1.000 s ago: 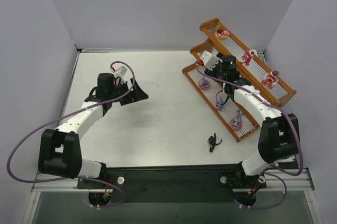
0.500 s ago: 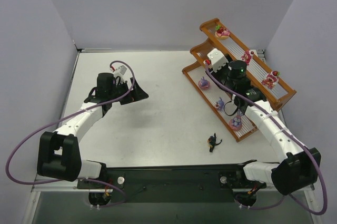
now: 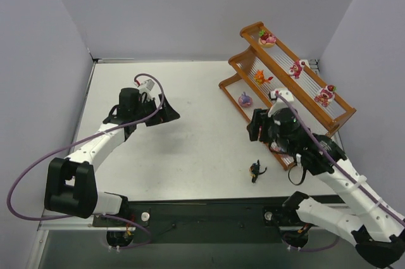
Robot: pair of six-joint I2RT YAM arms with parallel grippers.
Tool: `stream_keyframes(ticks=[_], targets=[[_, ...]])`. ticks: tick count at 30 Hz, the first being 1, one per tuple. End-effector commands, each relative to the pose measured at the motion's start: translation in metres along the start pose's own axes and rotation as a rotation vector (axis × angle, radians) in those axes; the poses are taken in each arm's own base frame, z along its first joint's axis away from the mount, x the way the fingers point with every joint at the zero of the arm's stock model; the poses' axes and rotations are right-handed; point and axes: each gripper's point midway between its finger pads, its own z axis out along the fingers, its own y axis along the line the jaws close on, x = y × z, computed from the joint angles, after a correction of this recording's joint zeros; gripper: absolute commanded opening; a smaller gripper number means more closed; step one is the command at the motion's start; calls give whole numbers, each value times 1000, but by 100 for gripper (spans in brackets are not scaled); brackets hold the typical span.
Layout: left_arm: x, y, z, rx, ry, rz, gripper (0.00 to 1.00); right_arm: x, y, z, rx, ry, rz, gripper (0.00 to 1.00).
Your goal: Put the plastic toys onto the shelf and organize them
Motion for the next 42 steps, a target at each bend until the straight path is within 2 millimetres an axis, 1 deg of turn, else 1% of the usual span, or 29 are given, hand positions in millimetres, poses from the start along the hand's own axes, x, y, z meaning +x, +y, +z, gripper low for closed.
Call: stream_keyframes(ticks=[1,3,4,6,7,8,9,10,11,12,13,14,15,17,18,19,20,21,22,24,26,28,29,30,32,37,42], targets=[[-8,-12,0,31,-34,26,97,91,-4,-18,197,172,207,55],[-6,-12,1,32,-30,24,97,110,-1,-19,241,194,202,55],[-4,-12,1,33,-24,25,97,122,6,-25,250,209,216,55],[-4,-13,2,35,-22,26,97,129,3,-24,322,184,194,56],[-3,-13,3,36,-19,23,97,135,-1,-28,371,187,235,56],[-1,-13,4,34,-13,22,97,140,4,-29,384,193,208,57],[-1,-13,4,34,-13,22,97,141,3,-30,406,185,214,57],[-1,-13,4,35,-12,23,97,146,-2,-34,440,199,185,57],[1,-13,5,33,-7,20,97,151,2,-34,475,199,220,57],[1,-13,5,34,-6,21,97,156,0,-36,506,203,223,58],[1,-12,6,32,-5,19,97,160,-10,-43,558,212,195,58],[1,-13,6,33,-4,20,97,165,-9,-42,597,196,242,59],[1,-12,6,31,-3,19,97,174,-10,-46,609,208,226,59],[2,-11,5,25,-3,21,97,186,-11,-45,629,215,239,58],[2,-11,5,23,-3,22,97,196,-14,-43,625,222,220,58],[2,-12,5,23,-4,24,97,203,-4,-36,590,228,258,57],[1,-11,5,23,-6,25,97,206,-2,-32,575,224,266,56],[2,-11,5,22,-4,24,97,209,5,-26,546,219,287,56],[1,-11,5,22,-7,25,97,216,0,-23,552,215,276,55],[3,-11,6,21,-2,24,97,220,2,-18,541,205,268,53],[3,-11,6,21,-1,25,97,222,-3,-13,550,179,242,50],[4,-10,7,19,2,23,97,223,-2,-8,541,165,233,48],[4,-9,7,18,3,21,97,225,-5,-5,551,160,222,47],[4,-9,7,16,3,21,97,226,-1,-1,534,161,230,47],[4,-9,8,14,4,21,97,230,-2,2,534,172,217,44],[5,-7,8,10,6,19,97,242,-8,4,563,202,210,40],[5,-7,8,8,6,19,97,249,-22,5,614,230,209,36]])
